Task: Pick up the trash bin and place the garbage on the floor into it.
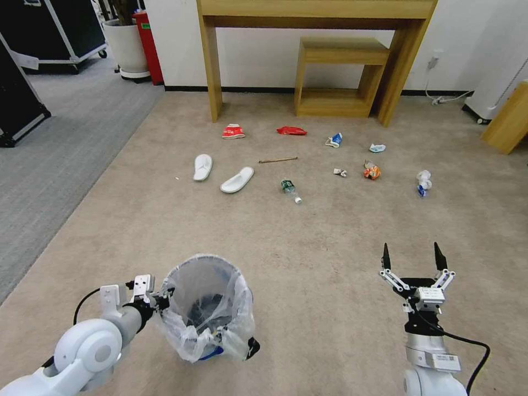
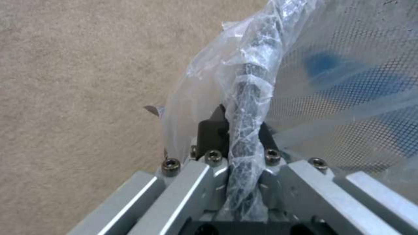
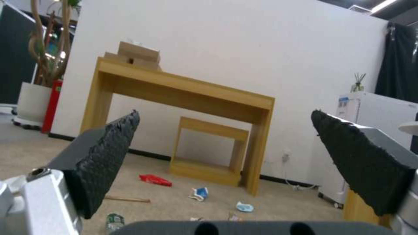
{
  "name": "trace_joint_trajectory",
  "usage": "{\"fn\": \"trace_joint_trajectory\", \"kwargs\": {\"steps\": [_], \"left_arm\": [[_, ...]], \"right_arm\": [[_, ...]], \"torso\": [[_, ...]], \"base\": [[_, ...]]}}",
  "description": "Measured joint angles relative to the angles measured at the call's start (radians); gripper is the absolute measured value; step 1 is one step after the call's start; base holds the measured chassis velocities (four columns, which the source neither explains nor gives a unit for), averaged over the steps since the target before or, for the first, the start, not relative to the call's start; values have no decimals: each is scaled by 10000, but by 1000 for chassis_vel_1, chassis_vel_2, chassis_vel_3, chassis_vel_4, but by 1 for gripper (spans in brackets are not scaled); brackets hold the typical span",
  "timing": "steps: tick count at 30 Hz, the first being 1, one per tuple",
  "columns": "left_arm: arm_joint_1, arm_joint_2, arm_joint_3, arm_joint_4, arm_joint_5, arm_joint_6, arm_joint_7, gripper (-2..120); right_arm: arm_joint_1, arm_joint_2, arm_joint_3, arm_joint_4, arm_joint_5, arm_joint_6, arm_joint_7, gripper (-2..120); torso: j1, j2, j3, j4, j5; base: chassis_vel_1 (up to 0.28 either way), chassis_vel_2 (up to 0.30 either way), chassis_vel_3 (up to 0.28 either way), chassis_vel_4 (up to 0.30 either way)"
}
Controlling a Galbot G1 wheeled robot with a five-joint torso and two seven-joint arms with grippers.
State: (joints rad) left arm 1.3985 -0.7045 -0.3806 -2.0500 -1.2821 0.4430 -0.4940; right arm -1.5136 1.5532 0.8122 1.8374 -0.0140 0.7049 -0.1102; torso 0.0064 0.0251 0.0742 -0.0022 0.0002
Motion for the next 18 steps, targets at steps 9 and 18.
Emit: {"fn": "trace_joint_trajectory", "kwargs": {"steps": [9, 18], "left_arm": [[-110, -31, -79, -231, -668, 309, -909, 0], [-252, 171, -283, -616, -1395, 474, -1417, 0]], "right_arm": [[-119, 28, 90, 226, -46, -41, 131, 100], [-165, 261, 112, 313, -328, -381, 505, 100]], "torso": [[0, 0, 0, 1, -1], [0, 1, 0, 0, -1]], "base": [[0, 0, 0, 0], [0, 0, 0, 0]]}}
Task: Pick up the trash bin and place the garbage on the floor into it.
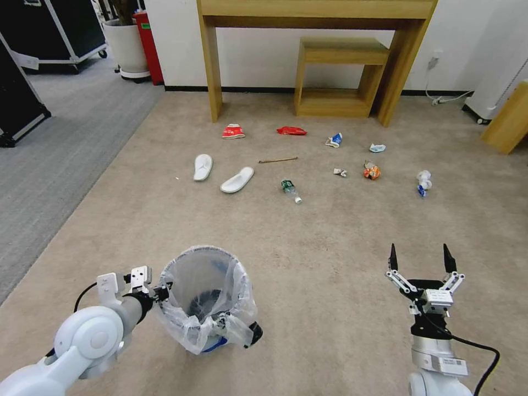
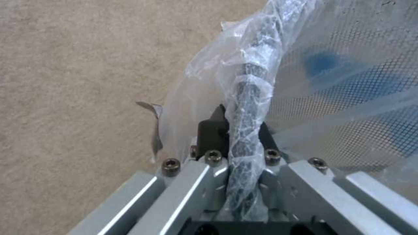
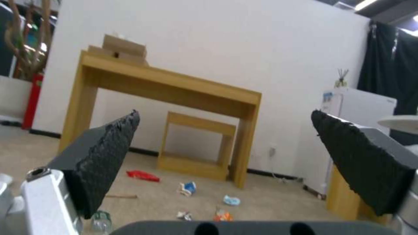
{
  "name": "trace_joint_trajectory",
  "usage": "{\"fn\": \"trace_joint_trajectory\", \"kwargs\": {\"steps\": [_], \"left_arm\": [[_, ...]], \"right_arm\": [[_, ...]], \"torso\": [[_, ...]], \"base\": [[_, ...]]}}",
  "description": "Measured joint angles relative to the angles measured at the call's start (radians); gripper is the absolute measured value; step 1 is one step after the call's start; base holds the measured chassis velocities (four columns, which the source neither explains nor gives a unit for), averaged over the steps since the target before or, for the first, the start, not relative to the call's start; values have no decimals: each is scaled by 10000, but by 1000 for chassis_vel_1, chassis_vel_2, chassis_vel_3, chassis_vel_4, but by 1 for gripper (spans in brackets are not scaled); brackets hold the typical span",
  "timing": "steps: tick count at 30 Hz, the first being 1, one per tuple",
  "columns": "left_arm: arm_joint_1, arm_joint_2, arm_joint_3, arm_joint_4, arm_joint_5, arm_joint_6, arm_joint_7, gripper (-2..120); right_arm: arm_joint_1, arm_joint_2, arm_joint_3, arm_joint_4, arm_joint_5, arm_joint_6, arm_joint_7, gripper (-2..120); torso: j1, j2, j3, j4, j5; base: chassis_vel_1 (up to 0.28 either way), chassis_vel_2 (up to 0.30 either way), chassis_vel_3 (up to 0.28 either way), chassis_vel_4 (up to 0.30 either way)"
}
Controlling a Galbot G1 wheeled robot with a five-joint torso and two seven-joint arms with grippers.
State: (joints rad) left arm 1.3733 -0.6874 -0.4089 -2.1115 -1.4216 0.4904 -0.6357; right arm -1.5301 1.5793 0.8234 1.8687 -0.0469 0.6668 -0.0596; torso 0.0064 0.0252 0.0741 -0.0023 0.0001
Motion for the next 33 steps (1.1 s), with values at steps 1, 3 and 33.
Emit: {"fn": "trace_joint_trajectory", "kwargs": {"steps": [1, 3, 33], "left_arm": [[0, 0, 0, 0, 0, 0, 0, 0], [1, 15, -27, -21, -87, 34, -13, 0], [-47, 389, -569, -3, -1764, 302, -1290, 0]], "right_arm": [[0, 0, 0, 0, 0, 0, 0, 100], [27, 31, -6, -34, -140, -22, 80, 100], [316, 161, -330, -684, 324, 286, -1066, 100]], "torso": [[0, 0, 0, 0, 0], [0, 0, 0, 0, 1], [0, 1, 0, 1, 0]], "base": [[0, 0, 0, 0], [0, 0, 0, 0], [0, 0, 0, 0]]}}
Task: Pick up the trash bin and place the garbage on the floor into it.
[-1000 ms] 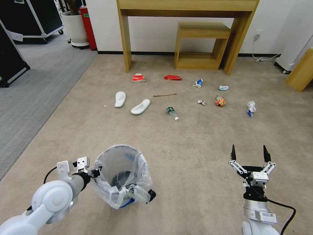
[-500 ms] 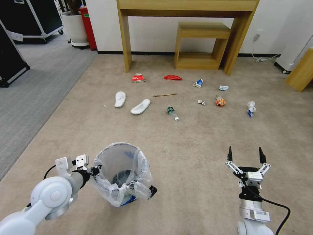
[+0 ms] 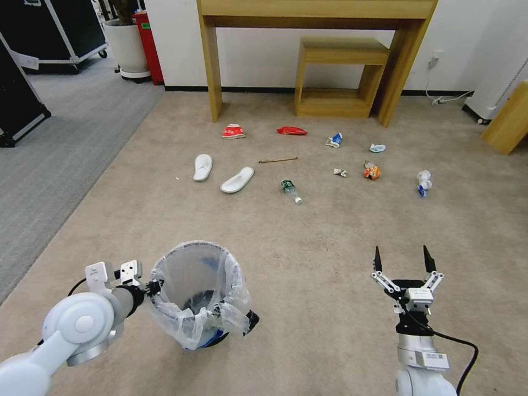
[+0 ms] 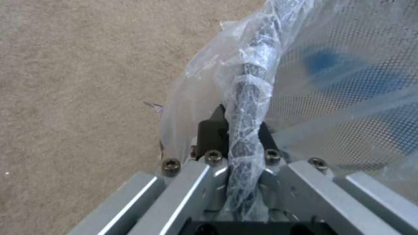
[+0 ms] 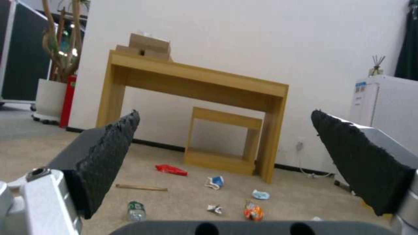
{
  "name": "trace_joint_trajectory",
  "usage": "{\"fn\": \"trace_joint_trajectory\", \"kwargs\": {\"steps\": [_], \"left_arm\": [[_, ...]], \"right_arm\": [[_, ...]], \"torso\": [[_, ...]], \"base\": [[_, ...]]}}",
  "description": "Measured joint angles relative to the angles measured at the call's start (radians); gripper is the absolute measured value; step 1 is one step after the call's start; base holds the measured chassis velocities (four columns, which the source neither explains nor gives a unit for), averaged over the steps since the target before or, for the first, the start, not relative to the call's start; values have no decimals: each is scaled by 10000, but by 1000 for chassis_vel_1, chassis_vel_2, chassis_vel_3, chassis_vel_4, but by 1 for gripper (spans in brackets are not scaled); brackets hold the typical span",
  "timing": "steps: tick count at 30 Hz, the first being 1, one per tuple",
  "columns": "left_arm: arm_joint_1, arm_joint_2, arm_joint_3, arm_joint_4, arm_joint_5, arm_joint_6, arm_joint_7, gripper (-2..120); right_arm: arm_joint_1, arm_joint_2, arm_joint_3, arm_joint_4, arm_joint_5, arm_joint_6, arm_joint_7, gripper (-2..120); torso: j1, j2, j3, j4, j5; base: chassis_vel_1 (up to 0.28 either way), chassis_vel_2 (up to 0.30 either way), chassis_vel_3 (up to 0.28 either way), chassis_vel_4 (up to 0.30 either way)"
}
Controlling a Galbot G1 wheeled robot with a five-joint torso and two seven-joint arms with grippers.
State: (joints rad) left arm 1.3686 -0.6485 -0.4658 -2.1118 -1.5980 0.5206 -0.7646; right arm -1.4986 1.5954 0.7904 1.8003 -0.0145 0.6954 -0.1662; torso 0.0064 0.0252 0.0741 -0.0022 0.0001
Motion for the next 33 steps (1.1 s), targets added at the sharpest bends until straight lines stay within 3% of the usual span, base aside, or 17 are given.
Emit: {"fn": "trace_joint_trajectory", "kwargs": {"steps": [8, 24, 33], "left_arm": [[530, -4, -484, -137, 26, 27, -3, 0], [1288, -320, -1093, -403, 192, 51, -27, 0], [1462, -323, -1271, -587, 127, 48, -83, 0]], "right_arm": [[91, 26, -67, -99, -30, 68, -154, 100], [104, 81, -215, -180, -612, 299, -68, 100], [89, 62, -106, -134, -591, 421, -75, 100]], "torso": [[-2, 2, -1, 0, -1], [5, -1, 4, -1, -2], [-1, 0, -2, 1, -1]], "base": [[-108, 102, 106, -86], [-230, 234, 226, -240], [-12, 13, 13, -17]]}}
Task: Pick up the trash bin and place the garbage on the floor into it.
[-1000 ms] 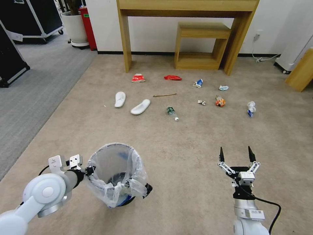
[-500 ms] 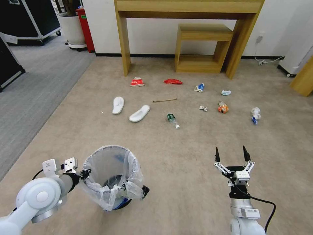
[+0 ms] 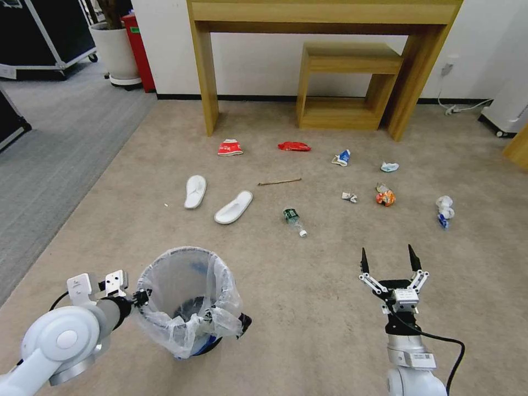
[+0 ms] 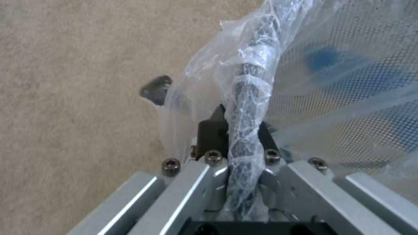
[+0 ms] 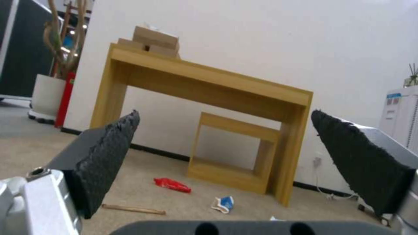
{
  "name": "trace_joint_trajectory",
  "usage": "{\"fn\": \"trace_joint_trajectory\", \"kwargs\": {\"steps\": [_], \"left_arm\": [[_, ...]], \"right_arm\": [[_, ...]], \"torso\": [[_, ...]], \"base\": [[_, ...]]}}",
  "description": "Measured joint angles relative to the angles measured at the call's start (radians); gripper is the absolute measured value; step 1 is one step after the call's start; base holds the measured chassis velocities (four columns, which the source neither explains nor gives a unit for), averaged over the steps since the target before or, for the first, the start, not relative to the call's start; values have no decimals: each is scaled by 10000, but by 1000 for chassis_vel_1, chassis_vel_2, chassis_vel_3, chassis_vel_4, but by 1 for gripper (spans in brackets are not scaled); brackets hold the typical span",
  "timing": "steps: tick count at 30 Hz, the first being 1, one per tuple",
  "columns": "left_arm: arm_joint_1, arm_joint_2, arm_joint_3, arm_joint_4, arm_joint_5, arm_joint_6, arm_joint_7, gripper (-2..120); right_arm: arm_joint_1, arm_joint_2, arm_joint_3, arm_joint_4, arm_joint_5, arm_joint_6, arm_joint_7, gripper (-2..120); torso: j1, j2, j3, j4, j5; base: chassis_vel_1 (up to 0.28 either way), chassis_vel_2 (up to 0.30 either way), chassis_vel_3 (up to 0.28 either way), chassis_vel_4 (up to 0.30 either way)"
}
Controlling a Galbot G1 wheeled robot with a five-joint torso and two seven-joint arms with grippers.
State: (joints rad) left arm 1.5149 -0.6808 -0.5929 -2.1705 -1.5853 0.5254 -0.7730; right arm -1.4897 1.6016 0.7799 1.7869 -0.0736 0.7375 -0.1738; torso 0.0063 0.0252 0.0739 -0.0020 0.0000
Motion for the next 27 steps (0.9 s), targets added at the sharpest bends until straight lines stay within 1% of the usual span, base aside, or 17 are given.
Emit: {"fn": "trace_joint_trajectory", "kwargs": {"steps": [10, 15, 27], "left_arm": [[147, -35, -101, -80, 10, -1, 19, 0], [155, 8, -142, -83, -25, -32, 14, 0], [392, 93, -313, -292, -64, -41, 49, 0]], "right_arm": [[-9, -13, 41, -160, -26, 146, -50, 100], [-28, -58, 0, 49, -223, 33, 114, 100], [90, 61, 44, -188, -144, 114, -208, 100]], "torso": [[0, 0, 1, -1, 1], [0, 0, 1, -1, 0], [2, 0, 2, -1, 0]], "base": [[5, -4, -4, 4], [0, 0, 0, 0], [0, 0, 0, 0]]}}
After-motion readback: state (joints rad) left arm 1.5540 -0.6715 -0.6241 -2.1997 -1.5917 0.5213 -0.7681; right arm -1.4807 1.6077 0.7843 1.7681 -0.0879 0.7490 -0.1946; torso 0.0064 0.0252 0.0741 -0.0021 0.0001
